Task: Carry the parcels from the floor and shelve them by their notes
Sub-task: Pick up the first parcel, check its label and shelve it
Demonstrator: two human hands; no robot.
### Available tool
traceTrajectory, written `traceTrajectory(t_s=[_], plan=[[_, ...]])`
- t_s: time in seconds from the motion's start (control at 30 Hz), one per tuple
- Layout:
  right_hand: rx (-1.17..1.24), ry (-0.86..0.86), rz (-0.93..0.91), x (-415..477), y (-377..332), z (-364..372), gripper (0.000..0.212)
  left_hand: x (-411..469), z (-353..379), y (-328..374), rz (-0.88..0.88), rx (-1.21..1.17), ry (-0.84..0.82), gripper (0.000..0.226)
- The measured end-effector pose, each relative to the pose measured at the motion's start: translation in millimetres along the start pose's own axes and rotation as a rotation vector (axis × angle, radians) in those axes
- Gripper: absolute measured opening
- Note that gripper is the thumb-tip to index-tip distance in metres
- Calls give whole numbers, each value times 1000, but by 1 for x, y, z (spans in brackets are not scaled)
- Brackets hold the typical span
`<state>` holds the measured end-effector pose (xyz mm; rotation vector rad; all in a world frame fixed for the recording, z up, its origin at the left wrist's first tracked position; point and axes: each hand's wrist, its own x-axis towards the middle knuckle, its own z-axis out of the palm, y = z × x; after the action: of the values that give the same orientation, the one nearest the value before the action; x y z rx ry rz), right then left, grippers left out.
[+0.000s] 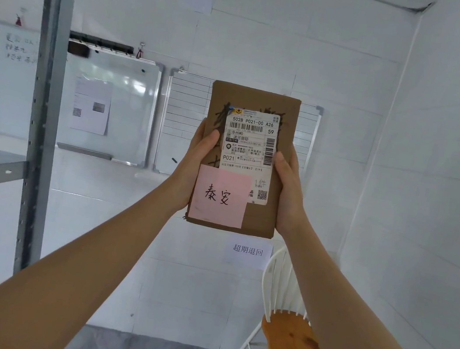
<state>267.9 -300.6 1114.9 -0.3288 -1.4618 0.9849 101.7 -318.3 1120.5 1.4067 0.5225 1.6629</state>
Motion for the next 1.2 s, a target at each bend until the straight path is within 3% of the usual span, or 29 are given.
traceTrajectory(t_s=[0.37,0.57,0.83,1.1,1.2], plan=[[80,-32,8,2,19,29,64,-6,-30,10,-8,38,49,52],[192,-135,42,7,24,37,66,-14,-34,19,8,97,97,57],[441,-369,143,-8,38,86,55,-84,-48,55,76,175,367,85],[752,-726,319,-83,10,216,66,-230,-46,148,255,501,713,54],[852,-812,338,-120,-14,263,68,-289,-34,187,254,571,817,56]])
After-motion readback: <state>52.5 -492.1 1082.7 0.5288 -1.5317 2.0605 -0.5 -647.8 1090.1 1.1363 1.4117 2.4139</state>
